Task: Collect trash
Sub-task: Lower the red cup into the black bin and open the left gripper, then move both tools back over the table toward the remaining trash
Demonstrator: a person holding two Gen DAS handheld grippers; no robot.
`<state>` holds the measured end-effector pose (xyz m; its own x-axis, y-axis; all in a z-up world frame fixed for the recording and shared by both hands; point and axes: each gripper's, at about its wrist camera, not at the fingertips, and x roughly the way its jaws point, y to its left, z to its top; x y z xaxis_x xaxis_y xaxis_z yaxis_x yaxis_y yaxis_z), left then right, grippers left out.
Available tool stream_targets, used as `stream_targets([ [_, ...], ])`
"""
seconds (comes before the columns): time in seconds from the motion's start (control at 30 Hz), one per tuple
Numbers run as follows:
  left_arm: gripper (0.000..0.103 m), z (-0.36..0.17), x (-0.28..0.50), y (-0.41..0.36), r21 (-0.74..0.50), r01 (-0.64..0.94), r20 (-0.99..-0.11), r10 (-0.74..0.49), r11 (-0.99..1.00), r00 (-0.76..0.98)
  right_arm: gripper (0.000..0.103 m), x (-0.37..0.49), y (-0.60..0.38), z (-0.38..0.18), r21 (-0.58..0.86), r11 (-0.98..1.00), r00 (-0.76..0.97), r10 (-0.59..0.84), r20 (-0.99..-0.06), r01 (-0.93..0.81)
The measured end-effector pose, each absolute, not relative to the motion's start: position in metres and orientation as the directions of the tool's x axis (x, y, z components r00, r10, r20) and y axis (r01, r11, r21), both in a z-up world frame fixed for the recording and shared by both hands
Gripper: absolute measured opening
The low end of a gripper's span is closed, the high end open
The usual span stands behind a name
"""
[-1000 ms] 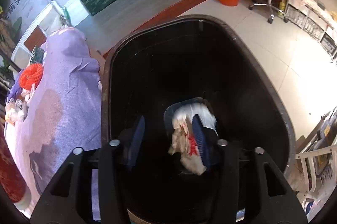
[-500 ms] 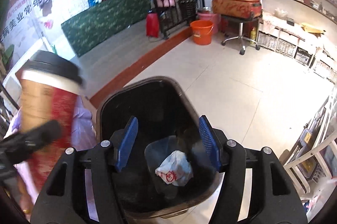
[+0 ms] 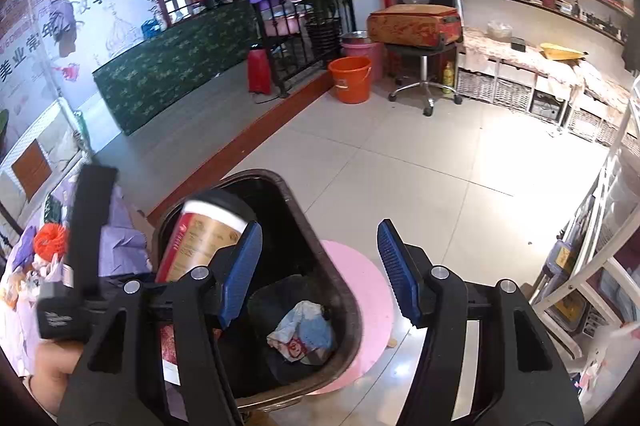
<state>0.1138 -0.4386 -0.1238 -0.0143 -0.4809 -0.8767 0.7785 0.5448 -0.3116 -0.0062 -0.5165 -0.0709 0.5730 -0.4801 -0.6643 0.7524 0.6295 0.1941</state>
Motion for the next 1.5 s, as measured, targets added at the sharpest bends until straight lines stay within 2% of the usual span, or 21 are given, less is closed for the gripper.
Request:
stream_targets([
  [0.27,0.076,-0.136,0.112,-0.456,-0.26,0.809,-0.908,-0.419,0.528,-0.019,0.06,-0.014,-0.52,-0.07,0.2,0.605,0.563,-0.498,-0.66,0.77],
  [0.4,0.079,-0.139,0.112,-0.455,-0.275,0.809,-0.91,-0.413,0.52,-0.044,0.06,-0.013,-0.518,-0.069,0.198,0.605,0.563,-0.502,-0.657,0.771],
  [0.53,0.084,-0.124,0.112,-0.446,-0.269,0.818,-0.892,-0.451,0.509,-0.013,0.06,-0.011,-0.516,-0.066,0.197,0.606,0.565,-0.506,-0.652,0.77],
  [0.87,0.085,-0.095,0.103,-0.402,-0.299,0.831,-0.848,-0.53,0.469,-0.007,0.061,-0.007,-0.505,-0.058,0.189,0.617,0.572,-0.512,-0.641,0.764],
  [1.13,0.092,-0.072,0.096,-0.331,-0.262,0.808,-0.794,-0.593,0.528,0.13,0.063,0.023,-0.48,-0.051,0.191,0.688,0.621,-0.455,-0.638,0.7],
  [1.17,0.092,-0.071,0.096,-0.322,-0.253,0.801,-0.792,-0.592,0.543,0.151,0.063,0.028,-0.476,-0.05,0.192,0.698,0.629,-0.446,-0.636,0.69],
  [1.23,0.093,-0.069,0.097,-0.302,-0.238,0.782,-0.785,-0.588,0.576,0.194,0.072,0.039,-0.463,-0.047,0.198,0.724,0.652,-0.422,-0.63,0.66],
  [1.5,0.094,-0.071,0.11,-0.219,-0.197,0.63,-0.772,-0.515,0.752,0.373,0.074,0.092,-0.403,-0.052,0.204,0.839,0.711,-0.269,-0.649,0.504],
])
